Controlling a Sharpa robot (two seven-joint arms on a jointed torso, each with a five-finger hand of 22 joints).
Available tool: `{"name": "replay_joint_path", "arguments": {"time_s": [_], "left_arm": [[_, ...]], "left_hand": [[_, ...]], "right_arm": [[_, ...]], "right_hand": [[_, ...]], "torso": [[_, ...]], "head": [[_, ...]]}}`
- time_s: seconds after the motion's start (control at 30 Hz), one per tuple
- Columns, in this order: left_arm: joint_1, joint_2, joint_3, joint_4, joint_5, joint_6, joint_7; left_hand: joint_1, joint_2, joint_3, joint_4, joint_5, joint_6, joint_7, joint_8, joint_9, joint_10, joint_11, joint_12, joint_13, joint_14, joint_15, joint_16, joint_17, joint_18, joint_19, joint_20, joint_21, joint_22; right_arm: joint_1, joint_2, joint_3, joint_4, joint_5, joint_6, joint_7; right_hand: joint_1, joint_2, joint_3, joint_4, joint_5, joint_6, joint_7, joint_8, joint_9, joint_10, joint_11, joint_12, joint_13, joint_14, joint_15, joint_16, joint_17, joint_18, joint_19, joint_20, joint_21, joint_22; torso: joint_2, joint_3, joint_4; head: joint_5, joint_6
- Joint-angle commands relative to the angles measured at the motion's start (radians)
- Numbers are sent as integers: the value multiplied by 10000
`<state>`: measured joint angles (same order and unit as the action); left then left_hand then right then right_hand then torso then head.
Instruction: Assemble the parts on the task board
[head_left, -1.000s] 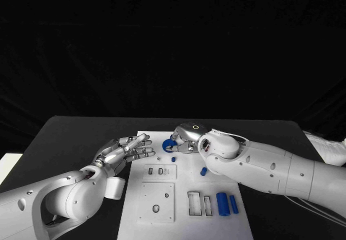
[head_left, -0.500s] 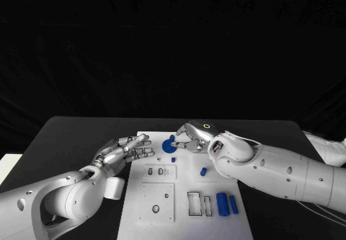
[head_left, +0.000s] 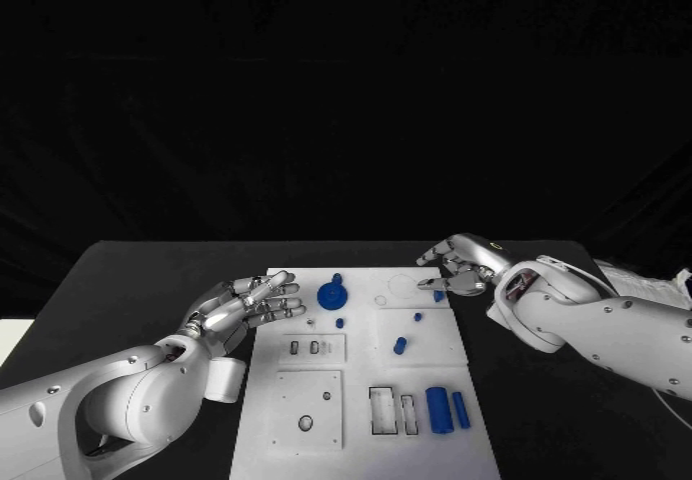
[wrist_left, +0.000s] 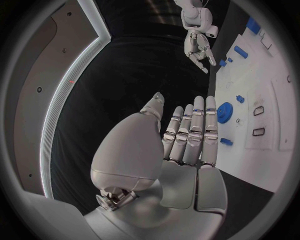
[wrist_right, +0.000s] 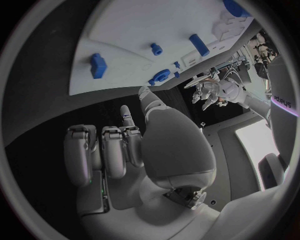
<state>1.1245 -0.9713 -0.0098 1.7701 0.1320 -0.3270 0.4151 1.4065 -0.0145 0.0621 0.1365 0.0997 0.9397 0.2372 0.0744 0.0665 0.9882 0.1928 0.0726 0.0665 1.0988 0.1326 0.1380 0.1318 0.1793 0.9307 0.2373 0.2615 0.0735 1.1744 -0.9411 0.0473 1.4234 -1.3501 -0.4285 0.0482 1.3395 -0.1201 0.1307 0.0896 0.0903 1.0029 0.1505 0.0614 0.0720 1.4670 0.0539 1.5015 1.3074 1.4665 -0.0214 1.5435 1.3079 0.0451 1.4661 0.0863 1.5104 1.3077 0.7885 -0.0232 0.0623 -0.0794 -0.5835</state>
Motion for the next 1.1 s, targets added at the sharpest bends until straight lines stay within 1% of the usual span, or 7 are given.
{"name": "replay_joint_path", "arguments": {"time_s": [0.03,0.1,0.23,0.33,0.7,0.9,1.1], "left_arm": [[8,27,5,-44,8,236,86],[8,30,5,-74,8,236,91],[7,49,5,-136,8,254,94],[5,61,5,-164,8,262,92],[0,65,4,-247,8,263,90],[-1,59,4,-266,8,259,85],[-1,65,4,-271,8,265,79]], "left_hand": [[-8,63,0,-84,-4,-36,123,-46,-9,-56,3,-55,-12,-42,52,-61,9,37,-19,73,-34,-12],[0,68,5,-94,-4,-28,119,-43,-7,-49,0,-51,-10,-37,51,-64,11,38,-17,73,-36,-13],[6,71,8,-101,-4,-22,116,-42,-6,-43,-2,-48,-8,-34,49,-66,12,39,-15,73,-37,-14],[6,71,8,-101,-4,-22,116,-42,-6,-43,-2,-48,-8,-34,49,-66,12,39,-15,73,-37,-14],[6,71,8,-101,-4,-22,116,-42,-6,-43,-2,-48,-8,-34,49,-66,12,39,-15,73,-37,-14],[6,71,8,-101,-4,-22,116,-42,-6,-43,-2,-48,-8,-34,49,-66,12,39,-15,73,-37,-14],[6,71,8,-101,-4,-22,116,-42,-6,-43,-2,-48,-8,-34,49,-66,12,39,-15,73,-37,-14]], "right_arm": [[-4,-125,5,-242,1415,830,939],[-14,-182,6,-426,1444,898,990],[-46,-197,6,-678,1419,1081,1014],[-79,-140,6,-776,1328,1205,988],[-278,8,6,-1007,1156,1413,940],[-324,30,7,-1052,1138,1450,924],[-341,67,7,-1116,1088,1518,873]], "right_hand": [[174,-5,-41,-149,-30,-153,-1,-8,-21,676,93,3,2191,894,94,-16,1949,-126,348,52,-19,1164],[206,-24,-74,-195,-7,-216,14,-11,-29,683,106,16,2199,898,105,-8,1967,-128,353,61,-14,1174],[207,-28,-118,-220,61,-271,28,-8,-33,699,120,45,2219,904,118,4,1995,-134,366,73,-3,1200],[199,-28,-145,-227,100,-289,32,-4,-33,707,126,61,2229,909,123,12,2014,-136,371,78,1,1209],[136,40,-238,-225,267,-248,30,36,-9,752,130,145,2284,924,134,41,2081,-148,401,95,29,1268],[108,103,-275,-226,348,-163,14,66,13,769,118,176,2304,929,129,50,2101,-151,412,96,39,1288],[122,255,-277,-257,437,20,-20,118,51,795,89,223,2335,935,108,63,2131,-157,428,84,55,1320]], "torso": [[-1,62,-57],[0,66,-91],[17,73,-39],[22,78,-41],[8,36,-22],[1,35,-40],[-1,34,-17]], "head": [[-37,42],[-35,40],[-74,2],[-69,0],[-77,-87],[-83,-104],[-103,-119]]}}
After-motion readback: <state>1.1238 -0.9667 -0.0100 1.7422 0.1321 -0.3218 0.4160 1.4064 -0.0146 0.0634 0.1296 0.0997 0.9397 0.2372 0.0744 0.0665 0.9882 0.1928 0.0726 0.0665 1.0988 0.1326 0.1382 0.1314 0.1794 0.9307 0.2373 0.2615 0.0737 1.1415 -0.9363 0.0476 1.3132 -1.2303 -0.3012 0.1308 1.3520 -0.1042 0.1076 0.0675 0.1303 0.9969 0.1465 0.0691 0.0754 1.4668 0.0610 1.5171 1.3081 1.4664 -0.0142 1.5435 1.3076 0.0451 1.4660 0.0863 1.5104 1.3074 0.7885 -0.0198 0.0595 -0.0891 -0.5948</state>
